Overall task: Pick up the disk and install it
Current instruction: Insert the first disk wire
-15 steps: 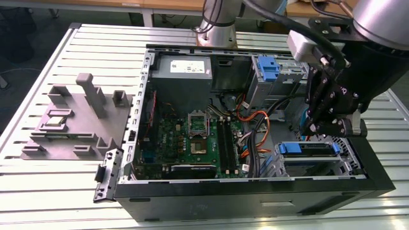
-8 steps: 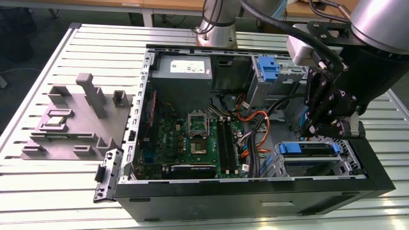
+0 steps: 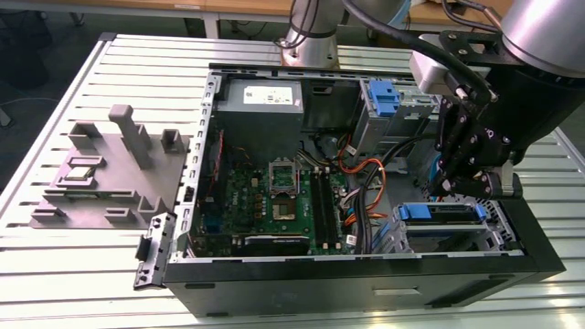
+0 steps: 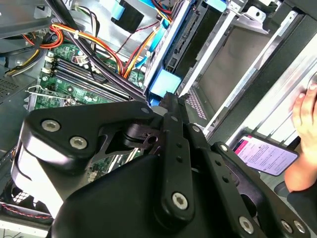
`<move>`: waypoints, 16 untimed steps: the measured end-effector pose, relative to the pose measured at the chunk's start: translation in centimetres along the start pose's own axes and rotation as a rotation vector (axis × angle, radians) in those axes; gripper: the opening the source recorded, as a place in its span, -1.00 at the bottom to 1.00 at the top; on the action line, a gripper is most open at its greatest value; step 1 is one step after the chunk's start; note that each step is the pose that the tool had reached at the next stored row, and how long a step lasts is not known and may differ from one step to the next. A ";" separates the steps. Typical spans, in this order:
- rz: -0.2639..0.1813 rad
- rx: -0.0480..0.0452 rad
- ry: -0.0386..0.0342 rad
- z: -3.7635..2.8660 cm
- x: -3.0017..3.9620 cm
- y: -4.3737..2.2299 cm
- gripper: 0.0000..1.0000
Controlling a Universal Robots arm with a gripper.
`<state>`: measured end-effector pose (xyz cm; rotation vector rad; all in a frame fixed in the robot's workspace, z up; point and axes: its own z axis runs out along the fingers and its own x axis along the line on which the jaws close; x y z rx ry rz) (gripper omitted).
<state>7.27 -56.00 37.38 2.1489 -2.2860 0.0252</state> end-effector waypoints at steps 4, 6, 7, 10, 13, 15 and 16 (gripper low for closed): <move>0.000 0.0000 0.0000 0.01 -0.02 -0.14 -0.80; 0.000 0.0000 -0.0001 0.05 -0.02 -0.38 -0.80; 0.000 0.0000 -0.0001 0.07 -0.03 -0.50 -0.80; 0.000 0.0000 0.0001 0.09 -0.05 -0.66 -0.80; 0.000 0.0000 0.0002 -0.02 -0.03 -0.67 -0.80; 0.000 0.0000 0.0000 -0.41 -0.03 -0.68 -0.80; 0.000 0.0000 0.0000 -0.64 -0.03 -0.68 -0.80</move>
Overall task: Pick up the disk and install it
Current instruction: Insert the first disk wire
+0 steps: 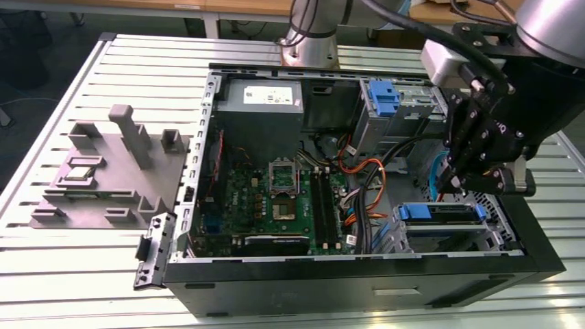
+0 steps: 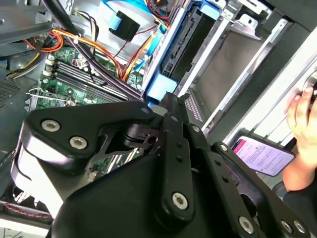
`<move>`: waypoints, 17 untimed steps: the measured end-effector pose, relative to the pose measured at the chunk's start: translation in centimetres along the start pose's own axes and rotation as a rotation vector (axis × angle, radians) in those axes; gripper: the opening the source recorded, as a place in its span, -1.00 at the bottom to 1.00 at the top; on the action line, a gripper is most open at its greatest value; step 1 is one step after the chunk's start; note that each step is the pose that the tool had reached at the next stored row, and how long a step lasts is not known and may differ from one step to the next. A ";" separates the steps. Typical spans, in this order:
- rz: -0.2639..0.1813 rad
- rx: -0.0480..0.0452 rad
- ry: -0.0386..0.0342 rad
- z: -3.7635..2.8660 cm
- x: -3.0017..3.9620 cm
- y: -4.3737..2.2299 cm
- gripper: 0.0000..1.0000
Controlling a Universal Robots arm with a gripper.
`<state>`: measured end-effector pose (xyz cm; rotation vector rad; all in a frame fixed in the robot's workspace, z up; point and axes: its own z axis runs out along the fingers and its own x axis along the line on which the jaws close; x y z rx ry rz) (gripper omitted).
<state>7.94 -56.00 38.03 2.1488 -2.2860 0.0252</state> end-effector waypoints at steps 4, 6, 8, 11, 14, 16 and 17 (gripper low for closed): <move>0.000 0.0004 -0.0003 -0.39 0.01 -0.01 -0.80; 0.000 0.0005 -0.0002 -0.40 0.00 -0.01 -0.80; 0.000 0.0005 -0.0001 -0.40 0.00 -0.01 -0.80; 0.000 0.0006 0.0000 -0.40 -0.01 -0.23 -0.80; 0.000 0.0005 0.0000 -0.38 -0.03 -0.58 -0.80; 0.000 0.0005 -0.0001 -0.37 -0.05 -0.79 -0.80; 0.000 0.0006 -0.0001 -0.37 -0.05 -0.87 -0.80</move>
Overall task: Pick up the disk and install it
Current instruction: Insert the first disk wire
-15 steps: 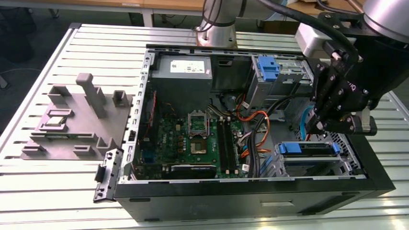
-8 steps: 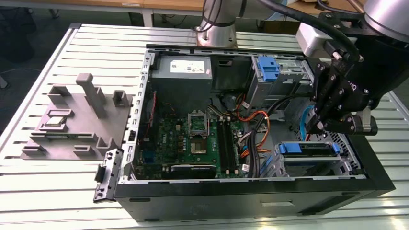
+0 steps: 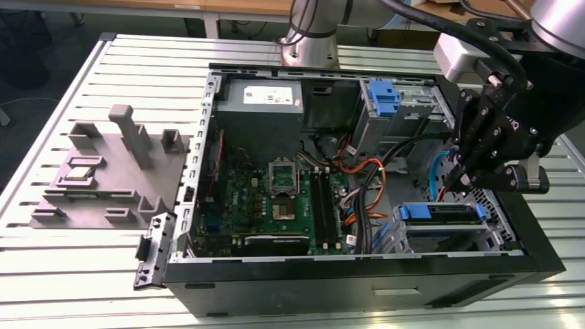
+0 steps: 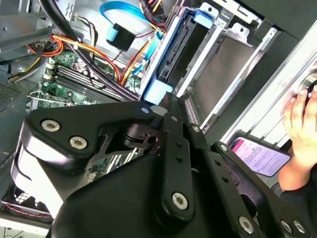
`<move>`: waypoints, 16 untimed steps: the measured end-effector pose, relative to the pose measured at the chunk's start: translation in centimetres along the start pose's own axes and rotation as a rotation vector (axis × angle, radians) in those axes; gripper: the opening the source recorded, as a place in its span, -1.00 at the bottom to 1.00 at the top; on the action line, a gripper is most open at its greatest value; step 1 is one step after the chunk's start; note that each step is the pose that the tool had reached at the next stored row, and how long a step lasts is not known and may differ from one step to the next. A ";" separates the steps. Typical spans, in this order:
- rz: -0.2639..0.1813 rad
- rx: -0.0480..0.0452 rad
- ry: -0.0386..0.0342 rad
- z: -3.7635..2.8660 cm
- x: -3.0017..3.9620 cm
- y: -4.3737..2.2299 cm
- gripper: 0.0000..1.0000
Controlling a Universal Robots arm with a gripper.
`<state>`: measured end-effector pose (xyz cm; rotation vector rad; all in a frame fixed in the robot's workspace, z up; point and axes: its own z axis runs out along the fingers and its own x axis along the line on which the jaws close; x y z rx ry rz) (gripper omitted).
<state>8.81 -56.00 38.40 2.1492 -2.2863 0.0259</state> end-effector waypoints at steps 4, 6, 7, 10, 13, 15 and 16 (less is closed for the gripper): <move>0.000 0.0000 0.0000 0.00 0.00 -0.08 -0.80; 0.000 -0.0001 0.0002 -0.03 0.01 -0.09 -0.80; 0.000 0.0000 0.0002 -0.10 0.01 -0.09 -0.80; 0.000 0.0000 0.0001 -0.51 0.01 -0.10 -0.80; 0.000 0.0000 -0.0003 -0.54 0.01 -0.10 -0.80; 0.000 -0.0001 -0.0001 -0.56 0.01 -0.10 -0.80; 0.000 0.0000 0.0000 -0.56 0.01 -0.11 -0.80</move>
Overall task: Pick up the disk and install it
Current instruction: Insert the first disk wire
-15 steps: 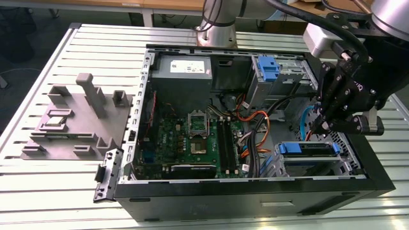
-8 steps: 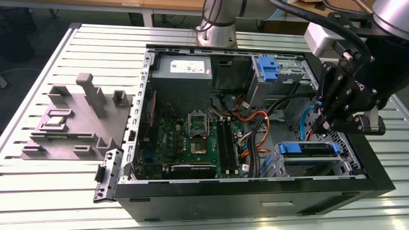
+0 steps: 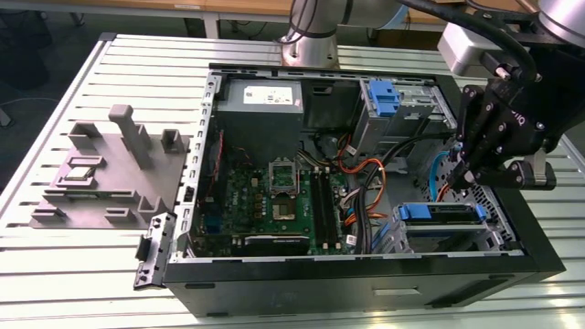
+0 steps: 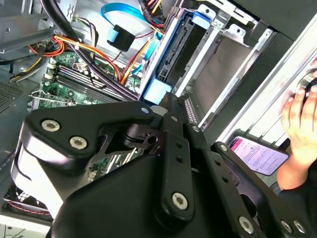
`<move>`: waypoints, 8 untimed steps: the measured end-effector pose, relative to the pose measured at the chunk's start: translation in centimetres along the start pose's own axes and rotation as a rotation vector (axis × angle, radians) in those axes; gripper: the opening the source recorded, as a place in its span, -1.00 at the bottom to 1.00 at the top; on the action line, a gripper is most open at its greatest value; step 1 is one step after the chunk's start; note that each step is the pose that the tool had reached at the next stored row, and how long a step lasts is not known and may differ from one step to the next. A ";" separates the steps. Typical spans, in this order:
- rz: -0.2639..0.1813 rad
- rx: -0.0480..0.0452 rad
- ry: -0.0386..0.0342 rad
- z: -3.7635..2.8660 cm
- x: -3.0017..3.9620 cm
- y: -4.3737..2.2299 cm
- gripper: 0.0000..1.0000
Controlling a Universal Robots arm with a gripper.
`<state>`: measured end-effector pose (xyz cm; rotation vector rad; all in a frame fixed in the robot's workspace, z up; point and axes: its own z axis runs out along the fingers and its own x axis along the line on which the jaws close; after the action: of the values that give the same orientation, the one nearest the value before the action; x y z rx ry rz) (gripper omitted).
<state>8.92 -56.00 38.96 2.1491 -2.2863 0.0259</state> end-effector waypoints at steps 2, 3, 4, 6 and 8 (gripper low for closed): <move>0.000 0.0000 0.0000 0.00 0.00 -0.02 -0.80; 0.000 0.0000 0.0001 0.00 -0.01 -0.05 -0.80; 0.000 0.0000 0.0002 -0.01 -0.01 -0.10 -0.80; 0.000 0.0000 0.0000 0.00 -0.02 -0.22 -0.80; 0.000 0.0000 -0.0001 0.01 -0.05 -0.43 -0.80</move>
<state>9.34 -55.98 38.95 2.1492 -2.2863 0.0258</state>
